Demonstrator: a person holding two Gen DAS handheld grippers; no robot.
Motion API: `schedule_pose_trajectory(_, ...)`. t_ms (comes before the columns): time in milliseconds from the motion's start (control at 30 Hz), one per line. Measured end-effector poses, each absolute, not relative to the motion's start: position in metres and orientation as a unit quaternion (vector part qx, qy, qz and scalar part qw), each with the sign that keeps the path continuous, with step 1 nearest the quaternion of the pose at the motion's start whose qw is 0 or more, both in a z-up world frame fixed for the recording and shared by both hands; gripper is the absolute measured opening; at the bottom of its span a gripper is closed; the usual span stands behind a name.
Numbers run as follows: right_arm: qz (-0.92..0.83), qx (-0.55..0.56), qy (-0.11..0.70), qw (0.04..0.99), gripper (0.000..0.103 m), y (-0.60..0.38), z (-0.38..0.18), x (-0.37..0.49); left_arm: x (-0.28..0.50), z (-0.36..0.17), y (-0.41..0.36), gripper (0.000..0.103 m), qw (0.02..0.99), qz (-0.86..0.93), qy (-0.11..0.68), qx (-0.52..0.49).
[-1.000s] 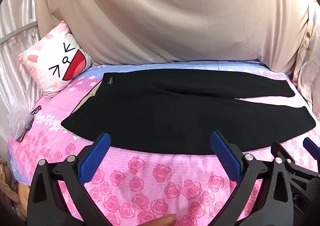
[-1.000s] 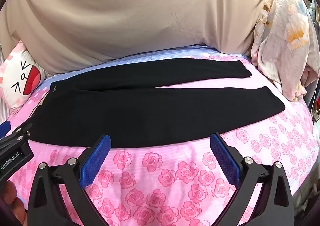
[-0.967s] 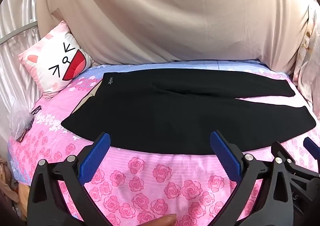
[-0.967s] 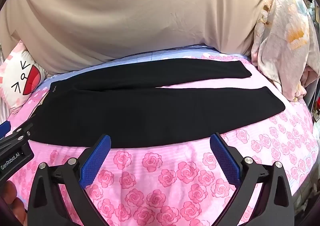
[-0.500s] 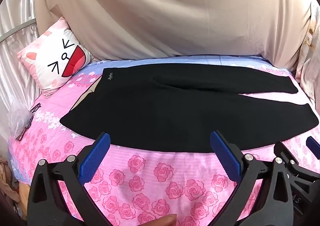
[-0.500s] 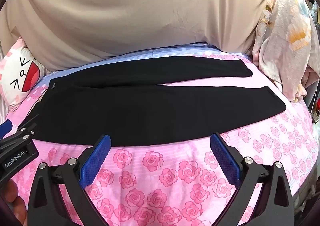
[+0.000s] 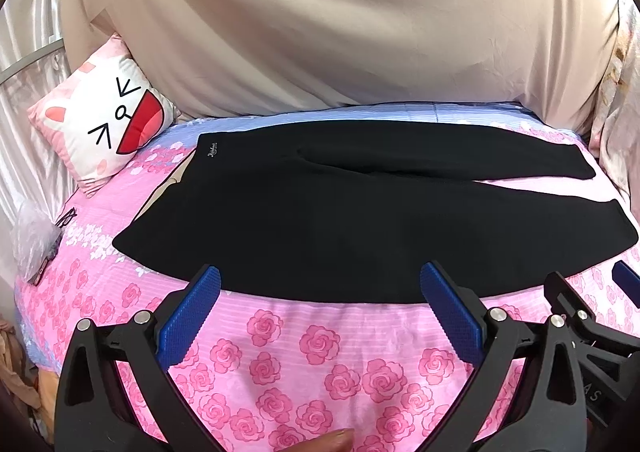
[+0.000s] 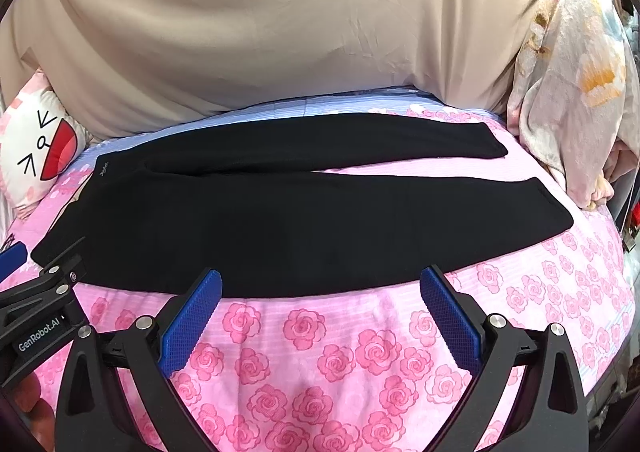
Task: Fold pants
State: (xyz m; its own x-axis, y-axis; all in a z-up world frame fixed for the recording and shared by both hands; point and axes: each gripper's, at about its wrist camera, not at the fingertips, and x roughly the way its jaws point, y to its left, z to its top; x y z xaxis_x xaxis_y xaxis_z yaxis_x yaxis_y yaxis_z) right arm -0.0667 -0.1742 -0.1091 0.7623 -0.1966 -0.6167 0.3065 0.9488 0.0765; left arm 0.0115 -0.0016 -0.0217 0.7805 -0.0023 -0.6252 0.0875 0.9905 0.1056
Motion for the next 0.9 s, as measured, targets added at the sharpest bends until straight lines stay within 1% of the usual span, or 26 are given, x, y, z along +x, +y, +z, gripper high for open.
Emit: schedule_pose_trajectory(900,-0.13,0.088,0.326,0.932,0.098,-0.1706,-0.1114,-0.0633,0.0156,-0.0234,-0.006,0.098,0.936,-0.022,0.344,0.067)
